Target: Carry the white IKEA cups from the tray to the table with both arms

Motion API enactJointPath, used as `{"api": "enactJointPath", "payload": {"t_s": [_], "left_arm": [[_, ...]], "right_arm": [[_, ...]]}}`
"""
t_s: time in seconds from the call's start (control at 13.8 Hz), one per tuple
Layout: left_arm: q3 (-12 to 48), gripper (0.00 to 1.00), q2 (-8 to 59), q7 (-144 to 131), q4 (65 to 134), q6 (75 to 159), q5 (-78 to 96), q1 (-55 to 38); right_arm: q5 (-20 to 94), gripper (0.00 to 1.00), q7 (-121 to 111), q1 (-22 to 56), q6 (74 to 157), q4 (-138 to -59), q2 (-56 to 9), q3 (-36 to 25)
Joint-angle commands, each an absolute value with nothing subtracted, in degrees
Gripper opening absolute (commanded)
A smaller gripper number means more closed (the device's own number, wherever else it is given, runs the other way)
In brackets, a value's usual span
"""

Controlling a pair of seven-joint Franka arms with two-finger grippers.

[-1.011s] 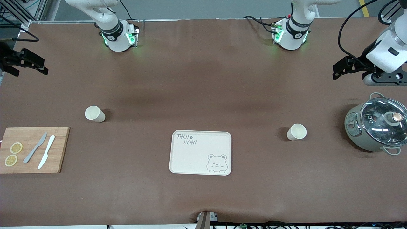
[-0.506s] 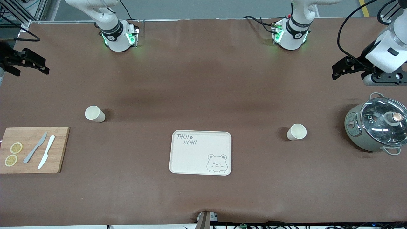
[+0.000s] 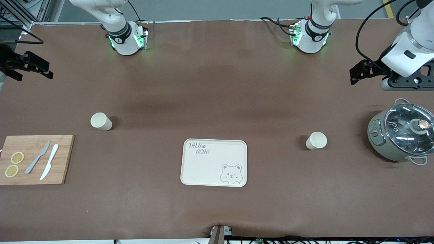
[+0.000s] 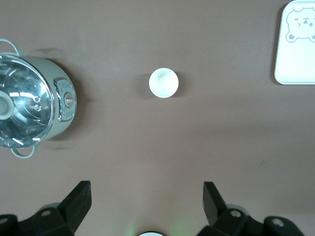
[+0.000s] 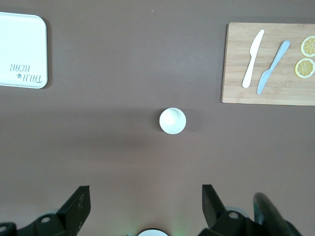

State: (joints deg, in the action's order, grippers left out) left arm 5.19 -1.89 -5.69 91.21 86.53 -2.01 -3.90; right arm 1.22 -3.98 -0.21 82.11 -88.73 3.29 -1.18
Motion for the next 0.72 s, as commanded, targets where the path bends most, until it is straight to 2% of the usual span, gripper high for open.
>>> {"api": "enactJointPath", "payload": {"t_s": [0.0,0.65], "left_arm": [[5.71,1.0,0.35,-3.35,87.63,86.4,-3.51,-3.52],[5.19,1.0,0.53,-1.93,86.48,86.31,-2.99,-3.08]], "right_arm": [[0.88,1.0,-4.31,0.09,81.12,-87.45,2.72,-0.88],[0.79,1.0,-4.48,1.23,80.33,-87.54,2.99,-1.05]]}}
